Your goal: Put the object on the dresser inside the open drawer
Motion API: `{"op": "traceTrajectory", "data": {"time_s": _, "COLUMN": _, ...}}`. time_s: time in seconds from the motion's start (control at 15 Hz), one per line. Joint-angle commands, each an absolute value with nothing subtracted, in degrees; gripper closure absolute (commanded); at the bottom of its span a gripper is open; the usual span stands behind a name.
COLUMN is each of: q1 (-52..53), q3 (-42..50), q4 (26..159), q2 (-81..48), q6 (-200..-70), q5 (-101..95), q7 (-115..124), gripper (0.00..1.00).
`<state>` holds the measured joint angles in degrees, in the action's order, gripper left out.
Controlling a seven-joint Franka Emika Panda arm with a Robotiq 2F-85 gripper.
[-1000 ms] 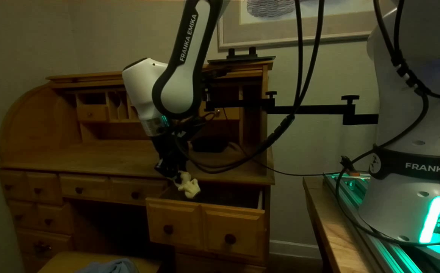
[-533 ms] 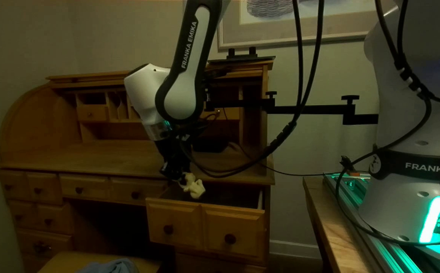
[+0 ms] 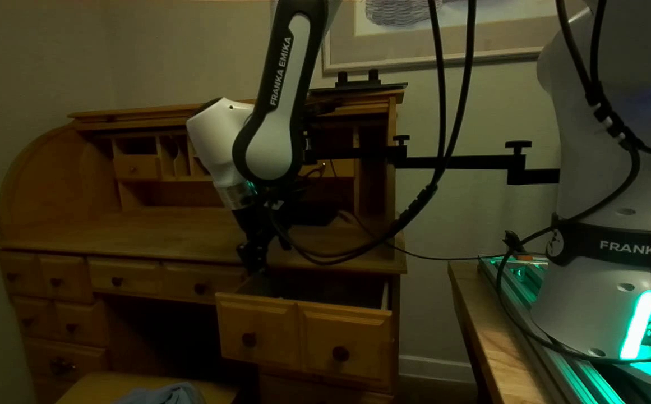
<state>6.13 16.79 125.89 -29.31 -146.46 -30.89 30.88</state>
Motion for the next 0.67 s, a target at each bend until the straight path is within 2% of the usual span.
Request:
{"op": "traceTrajectory", "data": {"time_s": 0.0, "q1": 6.8, "q3": 17.2, "q4": 126.5, "q2": -28.4, "q6": -145.8, "q5": -30.2, "q7": 30.3, "gripper": 0.0}}
{"op": "traceTrajectory", "data": {"time_s": 0.6, "q1": 7.1, "q3": 11.9, "q4": 126.1, "q2": -26.6, "q6": -141.6, "q5": -22.1, "q7": 30.0, "gripper": 0.0}}
